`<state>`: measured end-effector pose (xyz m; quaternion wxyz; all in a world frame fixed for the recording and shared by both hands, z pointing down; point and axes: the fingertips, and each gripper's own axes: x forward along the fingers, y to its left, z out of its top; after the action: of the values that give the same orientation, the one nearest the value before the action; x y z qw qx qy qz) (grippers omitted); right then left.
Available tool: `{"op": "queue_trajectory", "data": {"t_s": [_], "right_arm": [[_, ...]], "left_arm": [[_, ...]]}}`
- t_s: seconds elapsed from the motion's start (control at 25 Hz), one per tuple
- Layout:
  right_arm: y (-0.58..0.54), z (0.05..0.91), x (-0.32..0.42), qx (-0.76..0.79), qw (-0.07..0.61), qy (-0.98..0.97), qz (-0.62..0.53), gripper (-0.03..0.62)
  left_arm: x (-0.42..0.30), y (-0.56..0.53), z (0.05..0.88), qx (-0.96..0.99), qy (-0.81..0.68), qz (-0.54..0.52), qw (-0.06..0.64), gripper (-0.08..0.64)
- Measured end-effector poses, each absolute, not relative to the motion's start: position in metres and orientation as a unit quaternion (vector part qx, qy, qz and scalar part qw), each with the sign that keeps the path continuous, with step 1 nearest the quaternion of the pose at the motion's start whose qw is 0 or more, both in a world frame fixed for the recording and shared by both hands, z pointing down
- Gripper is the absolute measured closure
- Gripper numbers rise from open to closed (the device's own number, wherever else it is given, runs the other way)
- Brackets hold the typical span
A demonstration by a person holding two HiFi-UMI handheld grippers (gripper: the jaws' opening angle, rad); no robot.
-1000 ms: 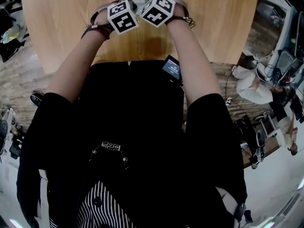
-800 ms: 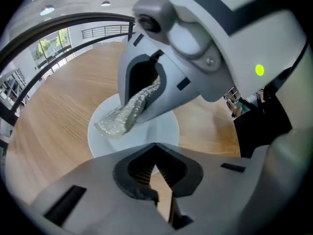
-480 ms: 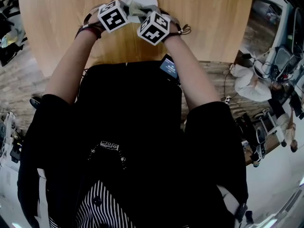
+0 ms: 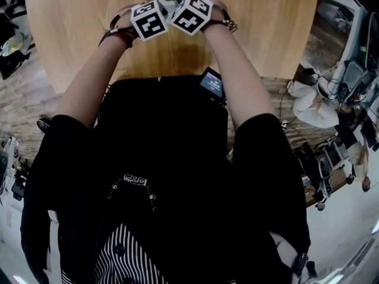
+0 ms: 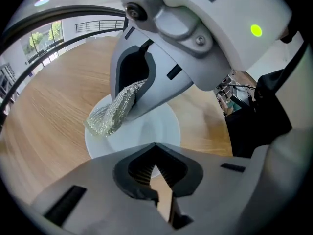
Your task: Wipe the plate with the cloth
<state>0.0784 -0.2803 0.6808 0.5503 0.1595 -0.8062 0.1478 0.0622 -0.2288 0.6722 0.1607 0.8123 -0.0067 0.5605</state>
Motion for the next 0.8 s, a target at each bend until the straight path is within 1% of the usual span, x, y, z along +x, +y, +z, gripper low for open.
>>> {"op": "queue_trajectory", "data": {"t_s": [0.16, 0.36, 0.44, 0.6, 0.8], "right_arm": [[-0.273, 0.683, 0.079, 0.157, 0.558, -0.806, 0.124, 0.540], [-0.253, 0.677, 0.077, 0.155, 0.522, -0.808, 0.224, 0.540], [-0.239, 0.675, 0.077, 0.155, 0.518, -0.807, 0.237, 0.541], [-0.209, 0.674, 0.075, 0.149, 0.499, -0.809, 0.272, 0.541], [-0.206, 0.668, 0.082, 0.157, 0.490, -0.804, 0.298, 0.541]], "left_arm": [[0.062, -0.215, 0.678, 0.815, -0.011, 0.551, 0.181, 0.565], [0.056, -0.221, 0.677, 0.818, -0.038, 0.544, 0.183, 0.565], [0.053, -0.223, 0.675, 0.816, -0.041, 0.549, 0.174, 0.565], [0.054, -0.218, 0.682, 0.810, -0.041, 0.557, 0.179, 0.565], [0.058, -0.226, 0.674, 0.809, -0.050, 0.567, 0.148, 0.565]]}}
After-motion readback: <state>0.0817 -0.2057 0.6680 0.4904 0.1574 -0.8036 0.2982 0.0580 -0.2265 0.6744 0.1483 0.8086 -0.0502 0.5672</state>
